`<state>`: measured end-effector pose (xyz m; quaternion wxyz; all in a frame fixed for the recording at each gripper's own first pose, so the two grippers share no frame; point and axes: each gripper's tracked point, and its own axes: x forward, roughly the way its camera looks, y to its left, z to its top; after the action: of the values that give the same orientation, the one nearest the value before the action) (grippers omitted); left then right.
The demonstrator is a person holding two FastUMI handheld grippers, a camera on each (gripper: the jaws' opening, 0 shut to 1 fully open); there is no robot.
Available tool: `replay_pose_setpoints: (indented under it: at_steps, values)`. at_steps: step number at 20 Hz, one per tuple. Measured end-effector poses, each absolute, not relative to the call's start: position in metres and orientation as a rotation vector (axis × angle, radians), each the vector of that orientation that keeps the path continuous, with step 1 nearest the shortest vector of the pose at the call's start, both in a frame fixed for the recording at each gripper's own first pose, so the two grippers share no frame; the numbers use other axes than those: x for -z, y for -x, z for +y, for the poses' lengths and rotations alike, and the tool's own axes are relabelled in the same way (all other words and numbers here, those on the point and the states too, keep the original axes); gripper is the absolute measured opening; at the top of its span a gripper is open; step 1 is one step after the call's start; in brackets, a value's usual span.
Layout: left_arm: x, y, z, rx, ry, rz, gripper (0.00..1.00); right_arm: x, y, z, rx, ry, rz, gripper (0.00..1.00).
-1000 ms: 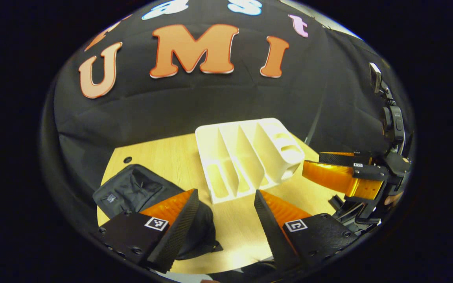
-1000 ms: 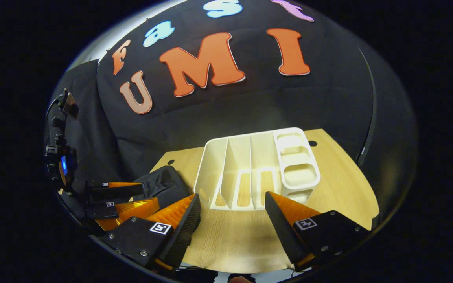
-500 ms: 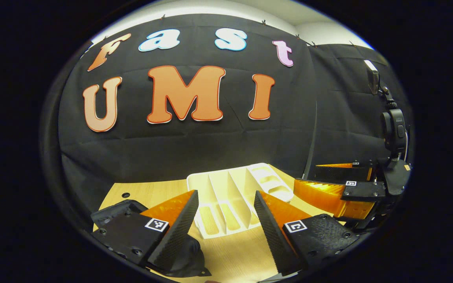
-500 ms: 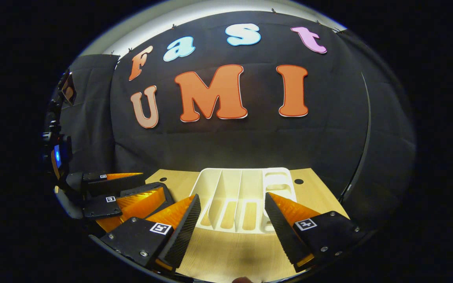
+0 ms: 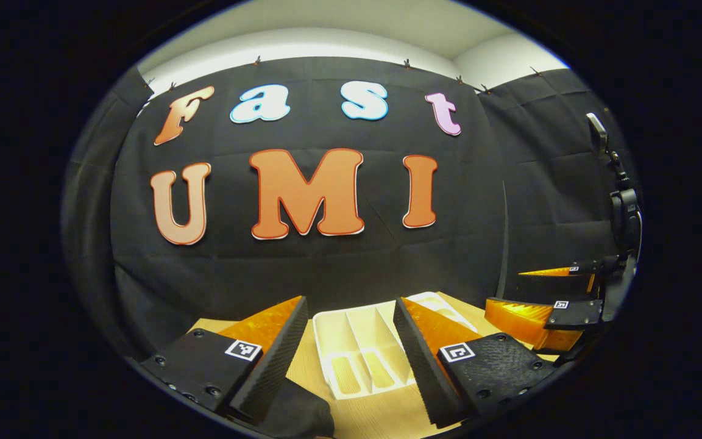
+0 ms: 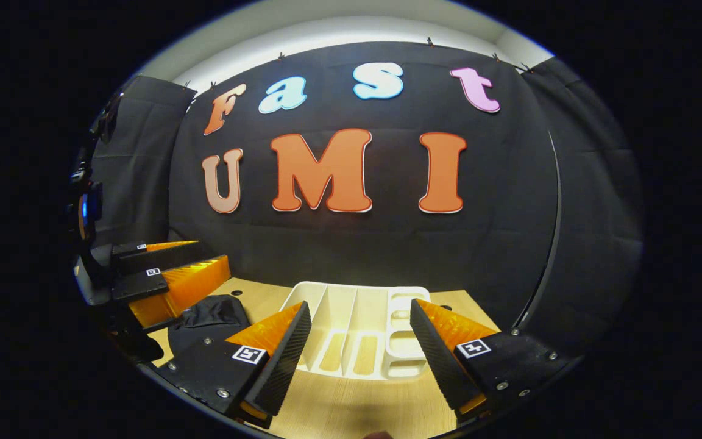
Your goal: Open the schoolbag, grab two books from the bookshelf and put them into the schoolbag.
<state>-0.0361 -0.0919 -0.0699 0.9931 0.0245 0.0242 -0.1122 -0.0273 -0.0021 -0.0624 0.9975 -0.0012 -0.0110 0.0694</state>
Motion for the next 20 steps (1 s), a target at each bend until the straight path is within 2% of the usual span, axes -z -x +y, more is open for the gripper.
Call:
replay_pose_setpoints:
  at_steps: [2, 6, 16, 20]
  values:
    - [0.077, 0.036, -0.094, 0.213, -0.043, 0.049, 0.90, 0.061, 0.025, -0.001, -0.132, 0.022, -0.064, 0.97]
    - [0.085, 0.041, -0.089, 0.179, -0.048, 0.049, 0.91, 0.084, 0.024, 0.003, -0.146, 0.016, -0.021, 0.97]
    - [0.066, 0.049, -0.092, 0.188, 0.002, 0.013, 0.91, 0.092, 0.025, 0.006, -0.155, -0.026, 0.017, 0.97]
    - [0.060, 0.047, -0.090, 0.179, -0.012, 0.005, 0.94, 0.089, 0.024, 0.004, -0.152, -0.041, 0.019, 0.97]
